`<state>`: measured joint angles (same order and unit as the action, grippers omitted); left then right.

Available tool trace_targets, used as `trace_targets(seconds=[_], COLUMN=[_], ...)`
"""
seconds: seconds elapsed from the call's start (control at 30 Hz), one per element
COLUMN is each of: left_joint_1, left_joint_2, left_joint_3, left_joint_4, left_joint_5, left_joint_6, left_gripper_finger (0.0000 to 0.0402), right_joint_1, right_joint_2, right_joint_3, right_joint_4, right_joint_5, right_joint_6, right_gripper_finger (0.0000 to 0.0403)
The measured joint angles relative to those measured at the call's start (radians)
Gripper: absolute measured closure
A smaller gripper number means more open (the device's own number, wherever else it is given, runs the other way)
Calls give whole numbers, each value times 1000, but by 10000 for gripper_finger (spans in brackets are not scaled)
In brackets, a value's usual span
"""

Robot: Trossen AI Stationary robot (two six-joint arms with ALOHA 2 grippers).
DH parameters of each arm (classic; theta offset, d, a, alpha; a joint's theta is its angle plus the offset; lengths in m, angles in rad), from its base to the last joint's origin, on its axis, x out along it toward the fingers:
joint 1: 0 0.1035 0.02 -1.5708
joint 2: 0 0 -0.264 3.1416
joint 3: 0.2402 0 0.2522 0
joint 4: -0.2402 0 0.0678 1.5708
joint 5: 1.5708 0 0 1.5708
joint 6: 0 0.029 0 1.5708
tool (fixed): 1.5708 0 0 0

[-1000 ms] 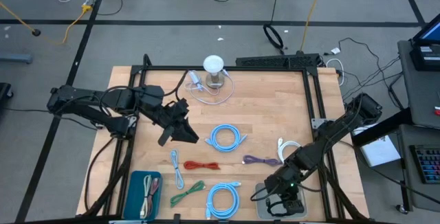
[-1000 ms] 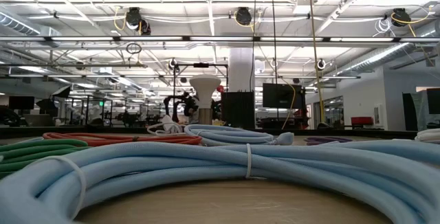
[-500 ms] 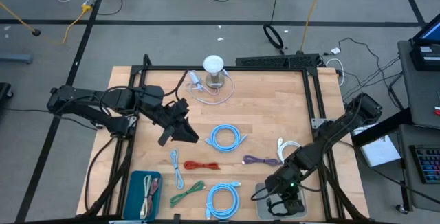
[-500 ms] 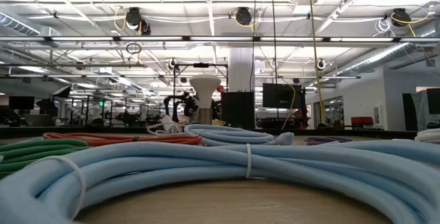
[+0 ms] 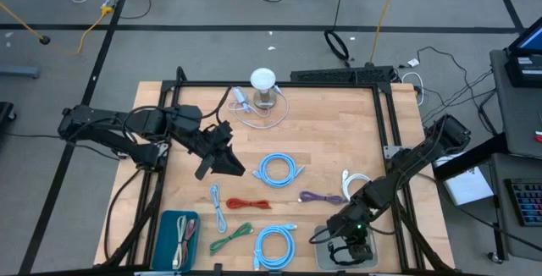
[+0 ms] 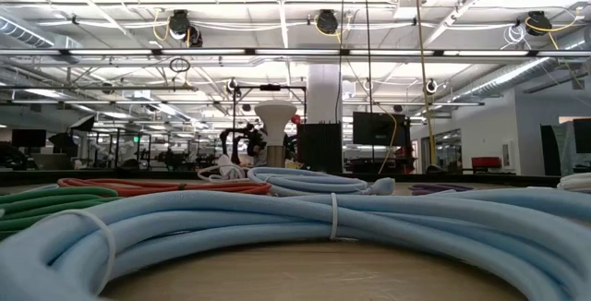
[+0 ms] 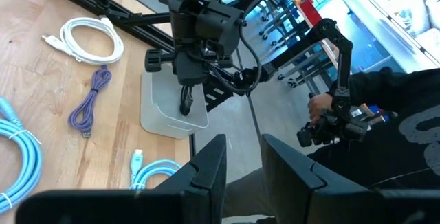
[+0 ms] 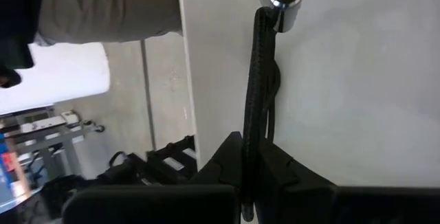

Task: Pick & Place USB Port
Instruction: Put the black video cable into the gray bin

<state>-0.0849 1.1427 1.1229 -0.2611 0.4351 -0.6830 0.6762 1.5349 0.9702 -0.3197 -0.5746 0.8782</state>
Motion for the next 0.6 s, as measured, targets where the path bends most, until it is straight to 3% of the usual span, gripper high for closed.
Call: trace_targets(seconds=[0.23,0.6], left_joint_1=[0,0], left_joint_2=[0,0], left_joint_3=[0,0], left_joint_4=[0,0], left_joint_5=[0,-1], left_joint_6=[-3,-6], left_gripper_finger=[309,309], right_joint_1=[0,0], right_joint_2=[0,0], right_joint_3=[-3,-3], right_joint_4=[-40,-126], right_joint_5=[72,81], right_joint_6=[-51,-109], right_gripper_finger=[402,402])
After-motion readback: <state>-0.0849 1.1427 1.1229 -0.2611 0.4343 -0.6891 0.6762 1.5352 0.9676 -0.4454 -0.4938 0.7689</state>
